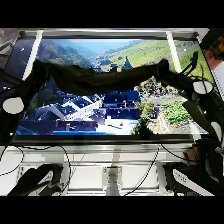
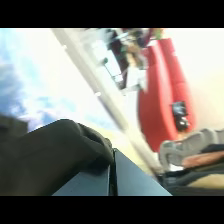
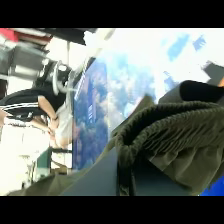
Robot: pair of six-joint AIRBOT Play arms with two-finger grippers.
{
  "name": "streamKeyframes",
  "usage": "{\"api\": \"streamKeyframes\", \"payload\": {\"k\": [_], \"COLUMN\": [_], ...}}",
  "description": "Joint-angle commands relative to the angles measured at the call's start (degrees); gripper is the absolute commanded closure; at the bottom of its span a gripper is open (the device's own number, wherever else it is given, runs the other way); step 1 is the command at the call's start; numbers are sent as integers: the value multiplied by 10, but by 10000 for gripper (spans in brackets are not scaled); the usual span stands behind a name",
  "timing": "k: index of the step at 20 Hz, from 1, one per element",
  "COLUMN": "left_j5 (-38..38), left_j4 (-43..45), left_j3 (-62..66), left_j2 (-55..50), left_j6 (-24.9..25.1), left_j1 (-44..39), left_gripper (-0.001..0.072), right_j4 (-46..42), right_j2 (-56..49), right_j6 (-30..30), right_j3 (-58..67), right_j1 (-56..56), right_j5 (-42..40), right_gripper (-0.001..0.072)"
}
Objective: Fold the clothes and pants, and hang the long-sleeved shirts on hangers.
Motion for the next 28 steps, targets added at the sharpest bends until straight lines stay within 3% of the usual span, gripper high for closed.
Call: {"api": "streamKeyframes", "payload": {"k": [1,3,6,7,11,20,22,25,28], "left_j5": [6,6,-7,-21,-85,-156,-219,-311,-373], "left_j4": [-1,18,48,64,111,139,217,370,424], "left_j3": [32,32,32,32,9,-226,-237,-237,-237], "left_j2": [1,1,1,1,13,206,247,304,363], "left_j6": [14,14,14,14,2,-50,-96,-207,-231], "left_j1": [-22,-26,-26,-26,-26,-26,-26,-26,-26], "left_gripper": [701,701,701,702,703,706,706,707,707], "right_j4": [-77,-126,-260,-286,-319,-403,-430,-470,-482], "right_j2": [2,2,1,5,63,234,251,264,278], "right_j6": [30,55,152,160,186,378,421,458,464], "right_j3": [67,90,96,91,23,-187,-199,-210,-210], "right_j1": [0,0,0,0,0,0,0,0,0], "right_j5": [64,106,195,219,255,350,404,481,515], "right_gripper": [695,695,695,696,696,695,694,693,693]}}
